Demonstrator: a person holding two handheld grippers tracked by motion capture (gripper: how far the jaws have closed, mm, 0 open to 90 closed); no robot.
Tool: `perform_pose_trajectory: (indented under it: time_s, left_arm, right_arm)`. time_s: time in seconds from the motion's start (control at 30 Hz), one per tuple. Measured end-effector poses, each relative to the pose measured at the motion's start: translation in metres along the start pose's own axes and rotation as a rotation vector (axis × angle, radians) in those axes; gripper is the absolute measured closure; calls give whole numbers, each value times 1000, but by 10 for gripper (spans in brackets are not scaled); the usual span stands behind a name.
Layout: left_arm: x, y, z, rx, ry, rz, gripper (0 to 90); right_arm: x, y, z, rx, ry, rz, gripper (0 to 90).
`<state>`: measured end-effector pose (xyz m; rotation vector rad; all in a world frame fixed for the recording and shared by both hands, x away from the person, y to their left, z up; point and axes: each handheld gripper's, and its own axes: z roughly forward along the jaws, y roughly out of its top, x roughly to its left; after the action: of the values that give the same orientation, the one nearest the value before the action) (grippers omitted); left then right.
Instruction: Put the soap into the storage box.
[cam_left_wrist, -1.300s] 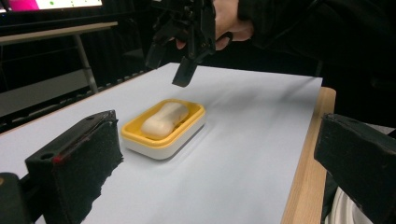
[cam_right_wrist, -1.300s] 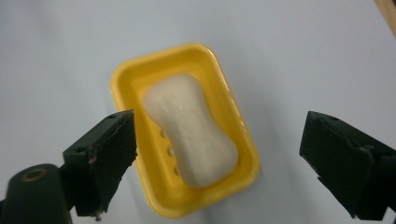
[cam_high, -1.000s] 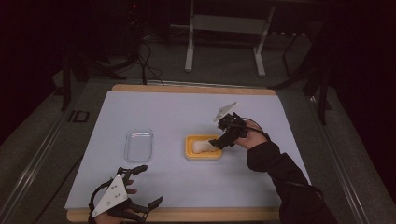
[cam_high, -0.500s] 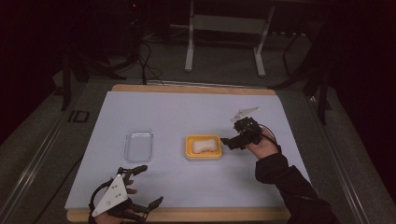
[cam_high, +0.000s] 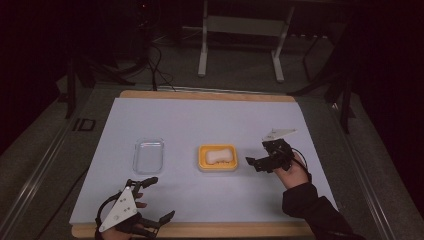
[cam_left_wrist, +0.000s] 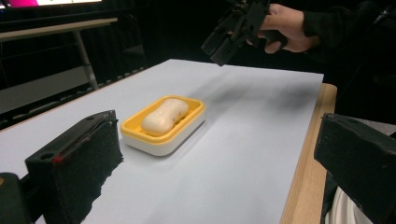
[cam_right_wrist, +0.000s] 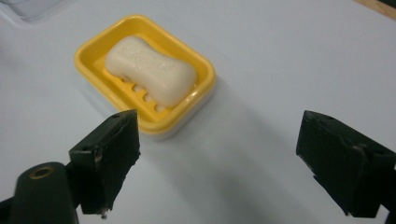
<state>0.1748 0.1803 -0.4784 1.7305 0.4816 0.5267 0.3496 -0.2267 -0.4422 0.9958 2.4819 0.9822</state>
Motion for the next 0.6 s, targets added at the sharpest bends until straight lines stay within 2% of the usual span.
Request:
perform_pose_trajectory:
  time_s: [0.2, 0.3, 0.37, 0.43, 0.6]
  left_arm:
    - [0, 0, 0, 2, 1, -1, 7]
    - [0, 0, 0, 2, 0, 0, 8]
    - [0, 0, 0, 4, 1, 0, 8]
    - [0, 0, 0, 6, 1, 1, 8]
    - [0, 0, 1, 10, 1, 1, 8]
  right_arm:
    - [5, -17, -8, -31, -7, 30, 131]
    - [7, -26, -10, -29, -14, 29, 129]
    - [6, -32, -12, -19, -5, 40, 129]
    - [6, -38, -14, -28, -15, 44, 130]
    - [3, -49, -22, -51, -1, 81, 130]
